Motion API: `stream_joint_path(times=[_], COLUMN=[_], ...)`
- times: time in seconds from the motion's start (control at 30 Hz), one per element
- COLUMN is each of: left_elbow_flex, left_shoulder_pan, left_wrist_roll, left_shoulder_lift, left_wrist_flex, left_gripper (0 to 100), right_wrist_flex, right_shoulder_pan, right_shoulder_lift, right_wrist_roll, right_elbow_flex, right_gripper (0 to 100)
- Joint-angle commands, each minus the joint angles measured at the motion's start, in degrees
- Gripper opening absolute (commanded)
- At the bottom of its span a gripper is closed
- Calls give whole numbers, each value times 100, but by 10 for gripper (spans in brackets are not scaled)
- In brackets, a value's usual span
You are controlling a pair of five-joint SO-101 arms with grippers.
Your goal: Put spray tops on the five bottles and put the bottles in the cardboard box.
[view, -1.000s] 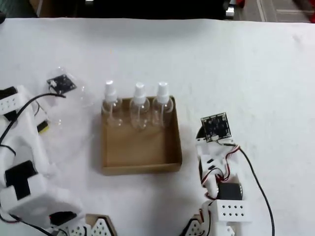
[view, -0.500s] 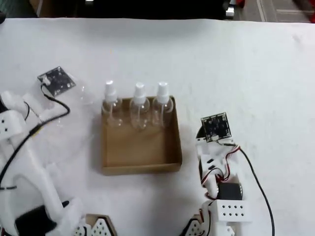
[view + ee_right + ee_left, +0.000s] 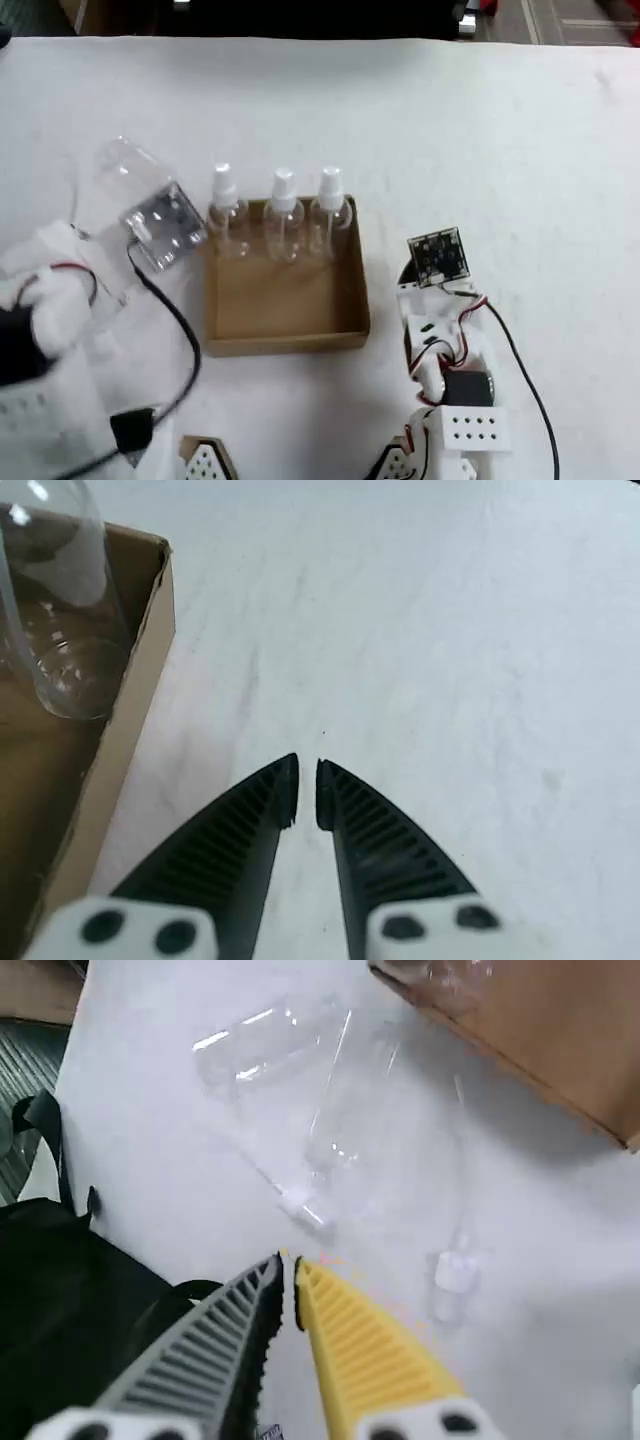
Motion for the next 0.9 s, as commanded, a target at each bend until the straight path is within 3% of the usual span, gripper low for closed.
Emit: stream_joint_path(times=[0.0,0.17,0.3,0.37,0.43,0.57,0.67,0.77,0.87], left_elbow_flex=[149,158,255,536,835,1213,1556,2057,2655], left_shoulder_pan=[699,910,215,-207,-602,-1147,-1332,-1851,-1895], left_wrist_roll=[712,967,941,1354,2286,5011,6857,8369,9275], left_shoulder_lift=[-787,-1481,-1596,-1490,-1402,-1226,-1086,-998,-848], left_wrist_flex=[44,26,9,-176,-440,-1046,-1468,-2207,-3138], left_gripper=[23,23,23,24,24,34,133,264,289], right_wrist_flex=[391,716,716,716,699,303,207,215,215], right_shoulder_pan=[-13,-13,-22,-75,-233,-374,-374,-382,-374], right_shoulder_lift=[-66,-66,-66,-66,-66,-66,-57,-57,-57], right_wrist_roll=[18,9,9,9,44,62,62,62,70], right_elbow_flex=[-554,-712,-695,-686,-607,-352,-273,-264,-255], right_gripper=[15,15,15,15,15,15,15,15,15])
